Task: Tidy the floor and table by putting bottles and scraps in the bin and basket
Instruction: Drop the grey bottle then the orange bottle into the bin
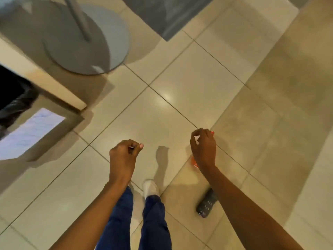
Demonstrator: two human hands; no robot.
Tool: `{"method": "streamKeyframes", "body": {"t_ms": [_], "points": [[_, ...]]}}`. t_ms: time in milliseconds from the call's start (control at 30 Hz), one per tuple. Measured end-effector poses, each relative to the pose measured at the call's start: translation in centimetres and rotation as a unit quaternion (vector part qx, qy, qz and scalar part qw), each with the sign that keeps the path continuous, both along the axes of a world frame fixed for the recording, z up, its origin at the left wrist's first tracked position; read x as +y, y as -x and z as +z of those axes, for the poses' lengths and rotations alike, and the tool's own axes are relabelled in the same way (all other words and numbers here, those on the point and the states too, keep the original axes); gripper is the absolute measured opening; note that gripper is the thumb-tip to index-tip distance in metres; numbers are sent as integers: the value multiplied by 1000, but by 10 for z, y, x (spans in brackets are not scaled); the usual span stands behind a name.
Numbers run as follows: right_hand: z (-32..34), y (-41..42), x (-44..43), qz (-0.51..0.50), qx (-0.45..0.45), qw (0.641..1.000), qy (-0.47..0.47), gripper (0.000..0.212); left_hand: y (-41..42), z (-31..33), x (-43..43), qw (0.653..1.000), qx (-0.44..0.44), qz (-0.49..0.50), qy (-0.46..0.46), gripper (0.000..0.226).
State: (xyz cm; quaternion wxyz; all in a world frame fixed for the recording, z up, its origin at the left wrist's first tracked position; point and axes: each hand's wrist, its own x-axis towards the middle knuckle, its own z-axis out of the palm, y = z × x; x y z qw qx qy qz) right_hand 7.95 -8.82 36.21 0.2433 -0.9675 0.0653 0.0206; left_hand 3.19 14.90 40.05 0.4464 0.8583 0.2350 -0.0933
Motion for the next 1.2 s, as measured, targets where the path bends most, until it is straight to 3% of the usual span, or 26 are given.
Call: {"method": "streamKeyframes", "body": {"t_ms": [200, 400, 633, 900, 1000, 1200], "points": [[-43, 92, -103, -140, 54, 989, -4, 9, 19, -41, -86, 989, 43, -139, -6, 17], [-116, 170, -169, -290, 102, 952, -9, 18, 25, -112, -145, 967, 42, -249, -38, 17], [-259, 237, -212, -421, 294, 858, -18, 60, 27, -238, -226, 918, 23, -394, -25, 15], [-416, 281, -245, -512, 363, 777, -49, 93, 9, -374, -301, 838, -10, -540, -79, 21], [-439, 287, -245, -500, 395, 770, -22, 98, 4, -385, -306, 811, -40, -575, -101, 21], [-406, 270, -226, -467, 361, 807, -5, 94, 4, -359, -291, 822, -20, -565, -65, 16]]}}
